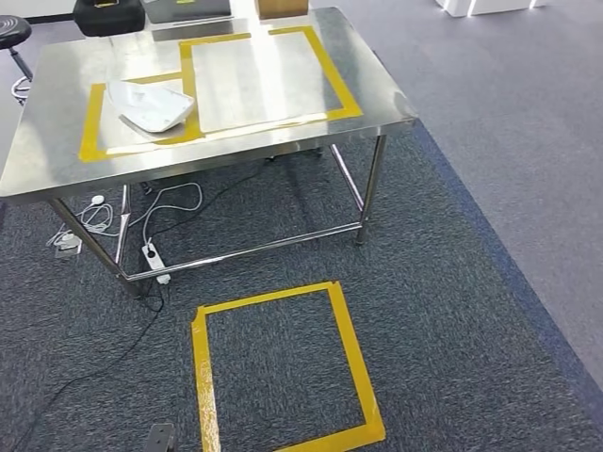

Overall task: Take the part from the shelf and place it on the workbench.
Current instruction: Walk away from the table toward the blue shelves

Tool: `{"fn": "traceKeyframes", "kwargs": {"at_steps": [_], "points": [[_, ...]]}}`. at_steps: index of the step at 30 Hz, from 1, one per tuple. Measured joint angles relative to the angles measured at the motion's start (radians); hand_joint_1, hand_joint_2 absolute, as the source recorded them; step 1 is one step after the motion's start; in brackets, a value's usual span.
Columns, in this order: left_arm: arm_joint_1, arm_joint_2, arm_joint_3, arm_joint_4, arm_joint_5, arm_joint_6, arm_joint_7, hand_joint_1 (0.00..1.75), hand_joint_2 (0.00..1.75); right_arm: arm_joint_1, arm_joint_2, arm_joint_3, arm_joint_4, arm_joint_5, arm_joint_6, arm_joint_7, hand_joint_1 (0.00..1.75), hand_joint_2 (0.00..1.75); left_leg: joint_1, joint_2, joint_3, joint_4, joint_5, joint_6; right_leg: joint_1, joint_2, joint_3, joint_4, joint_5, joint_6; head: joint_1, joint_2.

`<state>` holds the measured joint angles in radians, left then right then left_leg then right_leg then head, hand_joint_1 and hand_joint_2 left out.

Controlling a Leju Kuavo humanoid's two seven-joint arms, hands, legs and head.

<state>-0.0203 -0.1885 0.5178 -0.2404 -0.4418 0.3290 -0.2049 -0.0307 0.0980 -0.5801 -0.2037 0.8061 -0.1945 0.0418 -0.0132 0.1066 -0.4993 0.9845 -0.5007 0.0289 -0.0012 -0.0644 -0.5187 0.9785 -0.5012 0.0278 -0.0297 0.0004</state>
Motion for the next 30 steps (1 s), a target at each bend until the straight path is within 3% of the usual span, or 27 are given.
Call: {"fn": "traceKeyframes", "kwargs": {"at_steps": [1, 3, 5, 7, 8, 9, 10, 12, 14, 15, 16, 17, 19, 21, 22, 23, 24, 25, 27, 29, 30], "points": [[-0.002, 0.0, -0.003, 0.0, -0.007, 0.0, 0.0, 0.0, 0.0, 0.002, 0.0, -0.003, 0.0, -0.003, 0.0, 0.001, 0.0, 0.0, 0.0, 0.005, 0.001, 0.001, 0.0, -0.004, -0.001, 0.011, -0.004, 0.0, 0.003, -0.006, -0.001, 0.0], [-0.006, 0.0, -0.012, 0.001, -0.025, 0.0, 0.004, 0.0, 0.0, 0.008, -0.001, -0.011, 0.0, -0.011, 0.0, 0.003, 0.0, 0.0, 0.004, -0.023, -0.007, 0.023, -0.022, -0.017, -0.005, 0.027, -0.007, -0.003, 0.011, -0.018, -0.004, 0.0], [-0.007, 0.001, -0.024, 0.004, -0.047, -0.001, 0.014, 0.0, 0.0, 0.007, -0.001, -0.023, 0.0, -0.023, -0.001, 0.007, 0.0, 0.0, 0.009, -0.074, -0.046, 0.121, -0.085, -0.028, -0.008, 0.047, -0.009, -0.004, 0.018, -0.029, -0.007, 0.0], [-0.006, 0.002, -0.036, 0.007, -0.068, -0.002, 0.023, 0.0, 0.0, 0.006, -0.001, -0.038, 0.0, -0.035, -0.004, 0.012, 0.0, 0.0, 0.012, -0.092, -0.101, 0.254, -0.146, -0.031, -0.008, 0.072, -0.017, -0.001, 0.022, -0.033, -0.007, 0.0], [-0.006, 0.004, -0.043, 0.008, -0.078, -0.003, 0.026, 0.0, 0.0, 0.007, -0.002, -0.046, 0.0, -0.041, -0.005, 0.014, 0.0, 0.0, 0.012, -0.094, -0.117, 0.29, -0.15, -0.03, -0.008, 0.085, -0.02, 0.002, 0.023, -0.034, -0.007, 0.0], [-0.007, 0.004, -0.05, 0.009, -0.087, -0.003, 0.027, 0.0, 0.0, 0.009, -0.002, -0.053, 0.0, -0.045, -0.006, 0.016, 0.0, 0.0, 0.012, -0.095, -0.116, 0.288, -0.134, -0.029, -0.008, 0.099, -0.021, 0.004, 0.024, -0.033, -0.007, 0.0], [-0.01, 0.005, -0.058, 0.009, -0.096, -0.003, 0.03, 0.0, 0.0, 0.011, -0.002, -0.061, 0.0, -0.049, -0.006, 0.018, 0.0, 0.0, 0.012, -0.1, -0.099, 0.247, -0.1, -0.025, -0.008, 0.113, -0.022, 0.006, 0.024, -0.033, -0.007, 0.0], [-0.016, 0.006, -0.071, 0.01, -0.11, -0.003, 0.036, 0.0, 0.0, 0.012, -0.002, -0.073, 0.0, -0.052, -0.007, 0.019, 0.0, 0.0, 0.014, -0.147, -0.048, 0.117, -0.024, -0.015, -0.007, 0.14, -0.025, 0.012, 0.025, -0.03, -0.007, 0.0], [-0.022, 0.007, -0.083, 0.011, -0.121, -0.004, 0.039, 0.0, 0.0, 0.01, -0.001, -0.082, 0.0, -0.053, -0.007, 0.019, 0.0, 0.0, 0.017, -0.194, -0.02, 0.036, 0.003, -0.008, -0.009, 0.168, -0.039, 0.018, 0.03, -0.019, -0.007, 0.0], [-0.025, 0.007, -0.088, 0.011, -0.127, -0.005, 0.04, 0.0, 0.0, 0.01, 0.0, -0.086, 0.0, -0.053, -0.007, 0.019, 0.0, 0.0, 0.017, -0.2, -0.019, 0.028, -0.001, -0.006, -0.011, 0.18, -0.047, 0.019, 0.034, -0.011, -0.008, 0.0], [-0.029, 0.007, -0.094, 0.011, -0.132, -0.005, 0.04, 0.0, 0.0, 0.012, 0.0, -0.09, 0.0, -0.053, -0.007, 0.019, 0.0, 0.0, 0.017, -0.19, -0.019, 0.021, 0.0, -0.005, -0.013, 0.192, -0.055, 0.018, 0.039, -0.003, -0.009, 0.0], [-0.033, 0.007, -0.1, 0.011, -0.138, -0.006, 0.041, 0.0, 0.0, 0.015, -0.001, -0.094, 0.0, -0.053, -0.007, 0.019, 0.0, 0.0, 0.019, -0.177, -0.02, 0.016, 0.002, -0.001, -0.014, 0.189, -0.063, 0.019, 0.04, 0.004, -0.01, 0.0], [-0.039, 0.007, -0.11, 0.011, -0.145, -0.008, 0.046, 0.0, 0.0, 0.019, -0.001, -0.101, 0.0, -0.052, -0.007, 0.02, 0.0, 0.0, 0.023, -0.15, -0.02, 0.005, 0.011, 0.007, -0.01, 0.142, -0.09, 0.058, 0.014, 0.013, -0.003, 0.0], [-0.039, 0.008, -0.115, 0.011, -0.143, -0.008, 0.052, 0.0, 0.0, 0.014, 0.0, -0.104, 0.0, -0.05, -0.006, 0.021, 0.0, 0.0, 0.022, -0.116, -0.021, 0.002, 0.013, 0.011, -0.01, 0.086, -0.146, 0.174, -0.049, 0.02, 0.005, 0.0], [-0.038, 0.009, -0.115, 0.011, -0.139, -0.007, 0.054, 0.0, 0.0, 0.013, 0.0, -0.105, 0.0, -0.05, -0.006, 0.021, 0.0, 0.0, 0.02, -0.097, -0.023, 0.002, 0.013, 0.011, -0.011, 0.075, -0.175, 0.239, -0.077, 0.023, 0.007, 0.0], [-0.037, 0.01, -0.115, 0.011, -0.133, -0.006, 0.055, 0.0, 0.0, 0.013, 0.0, -0.106, 0.0, -0.049, -0.006, 0.021, 0.0, 0.0, 0.02, -0.08, -0.024, 0.003, 0.013, 0.011, -0.012, 0.07, -0.193, 0.283, -0.09, 0.026, 0.007, 0.0], [-0.037, 0.01, -0.114, 0.011, -0.124, -0.006, 0.054, 0.0, 0.0, 0.015, 0.0, -0.107, 0.0, -0.049, -0.006, 0.022, 0.0, 0.0, 0.019, -0.065, -0.025, 0.004, 0.013, 0.011, -0.013, 0.066, -0.192, 0.291, -0.084, 0.028, 0.007, 0.0], [-0.038, 0.011, -0.114, 0.011, -0.116, -0.005, 0.053, 0.0, 0.0, 0.018, 0.0, -0.109, 0.0, -0.049, -0.006, 0.022, 0.0, 0.0, 0.019, -0.052, -0.025, 0.005, 0.012, 0.01, -0.014, 0.061, -0.17, 0.259, -0.062, 0.029, 0.007, 0.0], [-0.039, 0.01, -0.113, 0.011, -0.101, -0.003, 0.049, 0.0, 0.0, 0.018, 0.001, -0.113, 0.0, -0.045, -0.005, 0.022, 0.0, 0.0, 0.017, -0.027, -0.023, 0.006, 0.009, 0.005, -0.012, 0.027, -0.088, 0.12, -0.007, 0.026, 0.008, 0.0], [-0.039, 0.01, -0.111, 0.011, -0.098, -0.001, 0.045, 0.0, 0.0, 0.014, 0.002, -0.114, 0.0, -0.038, -0.003, 0.022, 0.0, 0.0, 0.011, -0.008, -0.021, 0.009, 0.006, -0.005, -0.007, -0.003, -0.032, 0.025, 0.015, 0.015, 0.007, 0.0], [-0.039, 0.01, -0.111, 0.011, -0.098, 0.0, 0.043, 0.0, 0.0, 0.014, 0.003, -0.114, 0.0, -0.034, -0.002, 0.021, 0.0, 0.0, 0.008, 0.001, -0.02, 0.01, 0.005, -0.009, -0.005, -0.007, -0.027, 0.013, 0.012, 0.009, 0.006, 0.0]]}}
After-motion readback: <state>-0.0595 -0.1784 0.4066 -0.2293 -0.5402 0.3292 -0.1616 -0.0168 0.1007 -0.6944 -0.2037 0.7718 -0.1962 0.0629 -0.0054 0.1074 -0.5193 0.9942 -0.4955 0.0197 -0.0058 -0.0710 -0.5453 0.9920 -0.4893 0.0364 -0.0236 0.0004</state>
